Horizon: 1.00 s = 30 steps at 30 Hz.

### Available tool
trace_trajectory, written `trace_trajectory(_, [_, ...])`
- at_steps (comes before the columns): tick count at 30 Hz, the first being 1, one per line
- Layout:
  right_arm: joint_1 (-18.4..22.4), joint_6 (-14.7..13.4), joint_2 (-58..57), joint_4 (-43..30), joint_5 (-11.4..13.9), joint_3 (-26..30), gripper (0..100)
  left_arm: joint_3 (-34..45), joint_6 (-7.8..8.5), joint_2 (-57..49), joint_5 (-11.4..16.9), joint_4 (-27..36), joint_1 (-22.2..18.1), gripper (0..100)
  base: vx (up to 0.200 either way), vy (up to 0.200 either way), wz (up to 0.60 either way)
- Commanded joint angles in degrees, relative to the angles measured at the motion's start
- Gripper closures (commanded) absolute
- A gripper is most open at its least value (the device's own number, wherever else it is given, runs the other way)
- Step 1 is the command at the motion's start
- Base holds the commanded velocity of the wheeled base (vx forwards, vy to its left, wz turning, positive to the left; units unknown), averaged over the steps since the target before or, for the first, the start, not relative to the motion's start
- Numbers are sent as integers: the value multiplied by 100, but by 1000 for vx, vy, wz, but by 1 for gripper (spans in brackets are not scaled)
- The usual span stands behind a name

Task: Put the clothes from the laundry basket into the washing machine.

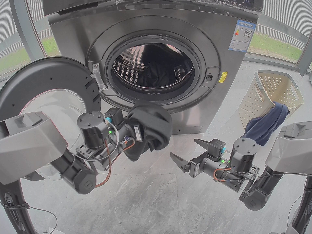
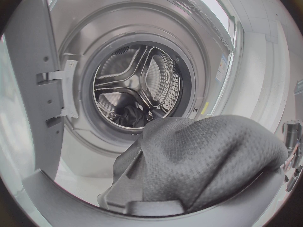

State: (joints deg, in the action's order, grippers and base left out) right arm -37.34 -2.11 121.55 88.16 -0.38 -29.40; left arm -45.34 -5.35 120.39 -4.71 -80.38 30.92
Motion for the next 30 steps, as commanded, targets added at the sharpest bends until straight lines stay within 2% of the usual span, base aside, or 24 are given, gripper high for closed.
trace_trajectory(1, [500, 0, -527, 17, 20, 594, 0, 1765, 8, -983, 57, -522, 55, 100, 0, 0, 0])
trace_trajectory(2, [596, 0, -527, 17, 11, 576, 0, 2073, 25, -1000, 57, -724, 73, 100, 0, 0, 0])
trace_trajectory(8, [649, -35, -483, 17, 3, 515, 0, 2222, 69, -869, -22, -874, 134, 100, 0, 0, 0])
trace_trajectory(12, [675, -97, -466, 26, -24, 506, 0, 2240, -10, -921, 66, -874, 46, 100, 0, 0, 0])
trace_trajectory(18, [675, -97, -545, 26, -24, 479, 0, 2292, -19, -921, 84, -874, -121, 100, 0, 0, 0])
trace_trajectory(21, [675, -97, -554, 26, -24, 444, 0, 2301, -27, -965, 224, -874, -94, 100, 0, 0, 0])
trace_trajectory(30, [667, -97, -554, 26, -15, 435, 0, 2275, -1, -956, 242, -874, -7, 100, 200, 0, 0])
